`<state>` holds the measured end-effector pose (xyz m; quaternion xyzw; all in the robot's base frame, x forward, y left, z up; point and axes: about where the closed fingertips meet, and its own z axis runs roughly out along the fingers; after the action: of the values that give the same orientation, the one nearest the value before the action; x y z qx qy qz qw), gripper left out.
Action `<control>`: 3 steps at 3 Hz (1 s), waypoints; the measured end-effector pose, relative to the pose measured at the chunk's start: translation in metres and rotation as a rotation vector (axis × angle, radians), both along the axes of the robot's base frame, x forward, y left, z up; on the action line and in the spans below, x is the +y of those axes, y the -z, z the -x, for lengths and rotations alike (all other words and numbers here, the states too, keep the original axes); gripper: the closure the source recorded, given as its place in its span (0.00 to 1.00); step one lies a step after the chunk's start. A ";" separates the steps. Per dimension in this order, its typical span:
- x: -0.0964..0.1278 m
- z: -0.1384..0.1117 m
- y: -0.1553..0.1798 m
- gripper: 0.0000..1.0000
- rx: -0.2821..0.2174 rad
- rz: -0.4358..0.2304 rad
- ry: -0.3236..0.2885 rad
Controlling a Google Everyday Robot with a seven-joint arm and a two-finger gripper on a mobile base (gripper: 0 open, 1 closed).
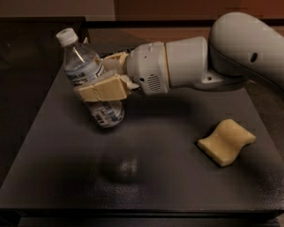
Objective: Place blue plastic bottle upright
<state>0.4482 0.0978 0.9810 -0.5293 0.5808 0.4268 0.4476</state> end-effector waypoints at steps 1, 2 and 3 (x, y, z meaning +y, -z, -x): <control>-0.016 0.001 0.014 1.00 0.009 -0.082 -0.006; -0.023 0.002 0.026 1.00 -0.003 -0.134 -0.020; -0.024 0.001 0.037 1.00 -0.023 -0.166 -0.038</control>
Offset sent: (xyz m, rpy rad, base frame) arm 0.0006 -0.0372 -0.0430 0.2028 -0.0188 0.0300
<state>0.4470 0.0741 0.9445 -0.5062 0.5280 0.4757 0.4886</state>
